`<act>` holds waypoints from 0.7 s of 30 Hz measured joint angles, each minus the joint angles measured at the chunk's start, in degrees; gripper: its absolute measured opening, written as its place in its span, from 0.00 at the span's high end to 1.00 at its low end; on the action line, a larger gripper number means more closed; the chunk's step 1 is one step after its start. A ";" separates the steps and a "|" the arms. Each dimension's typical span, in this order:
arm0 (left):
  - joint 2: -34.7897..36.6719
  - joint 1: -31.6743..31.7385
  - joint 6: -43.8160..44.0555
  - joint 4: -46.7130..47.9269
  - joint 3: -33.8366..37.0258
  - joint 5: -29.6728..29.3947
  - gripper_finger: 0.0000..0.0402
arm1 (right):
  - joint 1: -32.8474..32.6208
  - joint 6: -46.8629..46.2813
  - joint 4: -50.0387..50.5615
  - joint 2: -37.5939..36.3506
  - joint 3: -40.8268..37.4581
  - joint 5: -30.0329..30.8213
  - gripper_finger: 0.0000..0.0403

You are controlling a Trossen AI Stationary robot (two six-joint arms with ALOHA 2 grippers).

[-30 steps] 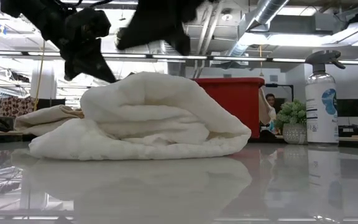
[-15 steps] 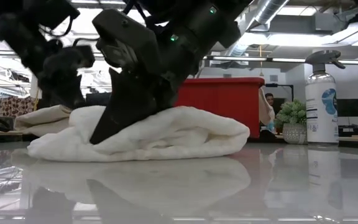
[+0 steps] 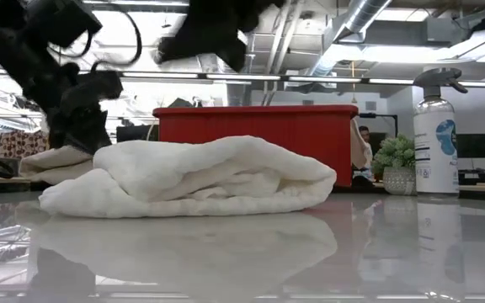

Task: Fold Laundry from Bin
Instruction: Fold the white shirt

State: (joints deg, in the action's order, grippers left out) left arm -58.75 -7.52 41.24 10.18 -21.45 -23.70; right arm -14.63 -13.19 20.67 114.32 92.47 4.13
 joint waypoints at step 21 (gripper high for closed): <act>-11.02 -4.40 -6.27 -14.93 -6.41 -1.01 1.00 | 0.91 -7.92 -11.08 3.13 -14.71 1.60 0.95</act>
State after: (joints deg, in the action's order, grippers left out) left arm -69.77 -11.92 34.96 -4.74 -27.85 -24.70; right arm -13.72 -21.11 9.59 117.45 77.76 5.73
